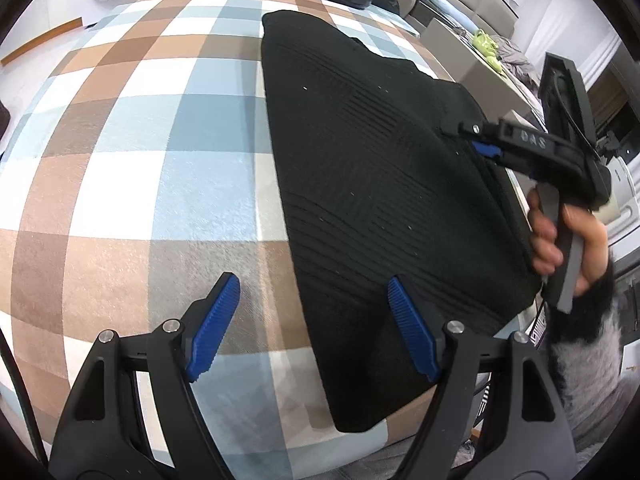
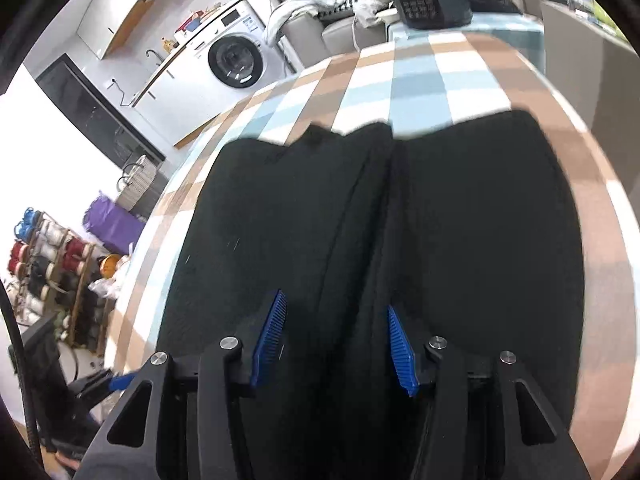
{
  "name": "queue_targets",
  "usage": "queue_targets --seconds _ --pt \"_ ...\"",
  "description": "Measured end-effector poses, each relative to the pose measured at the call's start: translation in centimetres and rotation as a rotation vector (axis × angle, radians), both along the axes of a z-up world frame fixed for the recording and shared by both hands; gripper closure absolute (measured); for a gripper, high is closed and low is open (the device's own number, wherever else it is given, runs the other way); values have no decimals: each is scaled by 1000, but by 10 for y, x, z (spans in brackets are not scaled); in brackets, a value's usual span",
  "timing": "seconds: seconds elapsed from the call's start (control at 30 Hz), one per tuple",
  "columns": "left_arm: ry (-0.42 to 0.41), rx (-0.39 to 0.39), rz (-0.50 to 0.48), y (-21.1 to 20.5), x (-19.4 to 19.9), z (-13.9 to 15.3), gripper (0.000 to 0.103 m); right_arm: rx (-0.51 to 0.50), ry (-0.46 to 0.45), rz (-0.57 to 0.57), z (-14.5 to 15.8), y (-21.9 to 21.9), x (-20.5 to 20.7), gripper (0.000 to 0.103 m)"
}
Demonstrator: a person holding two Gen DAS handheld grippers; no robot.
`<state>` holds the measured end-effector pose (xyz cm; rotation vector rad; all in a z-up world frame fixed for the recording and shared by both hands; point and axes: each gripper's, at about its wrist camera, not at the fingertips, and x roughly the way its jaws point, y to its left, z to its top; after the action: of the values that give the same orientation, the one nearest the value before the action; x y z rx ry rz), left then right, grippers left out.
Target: Fold small clothes
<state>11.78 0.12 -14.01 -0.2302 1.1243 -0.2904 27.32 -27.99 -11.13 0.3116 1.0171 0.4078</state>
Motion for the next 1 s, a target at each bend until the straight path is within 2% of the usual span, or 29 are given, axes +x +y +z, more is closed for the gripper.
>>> queue_targets --seconds 0.07,0.17,0.2,0.23,0.27,0.33,0.43,0.5,0.63,0.73,0.77,0.87,1.0 --pt "1 -2 6 3 4 0 29 6 9 -23 -3 -2 16 56" --pt "-4 -12 11 6 8 2 29 -11 -26 -27 -2 -2 23 85" --pt "-6 -15 12 6 10 2 29 -6 -31 -31 0 -1 24 92" --pt "-9 -15 12 7 11 3 29 -1 -45 -29 5 1 24 93" --pt "-15 -16 12 8 11 5 29 -15 -115 -14 21 4 16 93" --pt "-20 -16 13 9 12 6 29 -38 -185 -13 49 5 -3 94" --pt "-26 -28 9 8 12 7 29 -50 -192 -59 67 -10 -27 94" --pt "-18 -35 5 6 14 5 29 -103 -180 -83 61 -18 -31 93" --pt "-15 -38 3 0 15 5 29 -98 -49 -107 22 -29 -4 92" --pt "-22 -36 13 -1 11 8 29 -59 28 -129 6 -38 3 83" --pt "-22 -36 16 -1 9 8 29 -39 39 -123 5 -40 -1 83" --pt "-17 -41 23 0 5 6 29 0 30 -90 6 -46 -33 69" --pt "-13 -34 7 -6 6 3 29 84 60 -78 0 -50 -81 64"
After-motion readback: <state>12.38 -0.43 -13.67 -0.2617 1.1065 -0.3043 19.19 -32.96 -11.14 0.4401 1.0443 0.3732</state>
